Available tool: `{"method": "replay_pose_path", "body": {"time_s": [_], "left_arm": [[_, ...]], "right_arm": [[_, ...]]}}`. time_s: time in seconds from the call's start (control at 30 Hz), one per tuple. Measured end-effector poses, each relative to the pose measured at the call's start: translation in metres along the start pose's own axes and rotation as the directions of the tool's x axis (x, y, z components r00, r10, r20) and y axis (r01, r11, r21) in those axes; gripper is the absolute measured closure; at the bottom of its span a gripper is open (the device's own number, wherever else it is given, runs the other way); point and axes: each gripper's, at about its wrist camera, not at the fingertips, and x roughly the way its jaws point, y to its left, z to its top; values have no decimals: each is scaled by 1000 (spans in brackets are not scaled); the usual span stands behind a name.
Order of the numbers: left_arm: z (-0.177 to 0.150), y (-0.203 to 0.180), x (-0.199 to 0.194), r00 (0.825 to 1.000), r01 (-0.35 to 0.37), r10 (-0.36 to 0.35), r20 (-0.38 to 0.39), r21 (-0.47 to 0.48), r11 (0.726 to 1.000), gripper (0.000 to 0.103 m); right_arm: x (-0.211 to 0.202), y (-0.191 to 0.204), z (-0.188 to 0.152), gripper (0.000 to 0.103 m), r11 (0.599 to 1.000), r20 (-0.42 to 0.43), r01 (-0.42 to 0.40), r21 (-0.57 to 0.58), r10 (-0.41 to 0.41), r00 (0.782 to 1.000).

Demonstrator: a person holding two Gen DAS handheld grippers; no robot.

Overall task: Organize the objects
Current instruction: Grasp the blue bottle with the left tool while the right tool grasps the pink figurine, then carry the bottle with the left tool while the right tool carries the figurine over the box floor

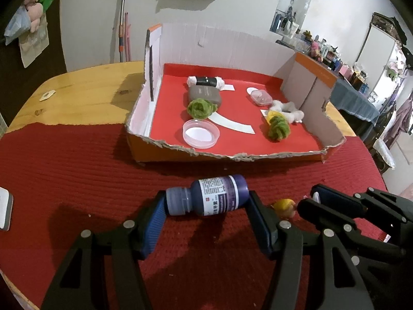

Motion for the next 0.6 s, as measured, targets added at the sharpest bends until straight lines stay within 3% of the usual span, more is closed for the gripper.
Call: {"method": "replay_pose_path", "body": {"time_s": [0.6], "left_arm": [[3,-3,-20,999,11,-11,42,12,1000,40]], "right_arm": [[-22,9,4,83,1000,40,6,-24,-5,999]]}}
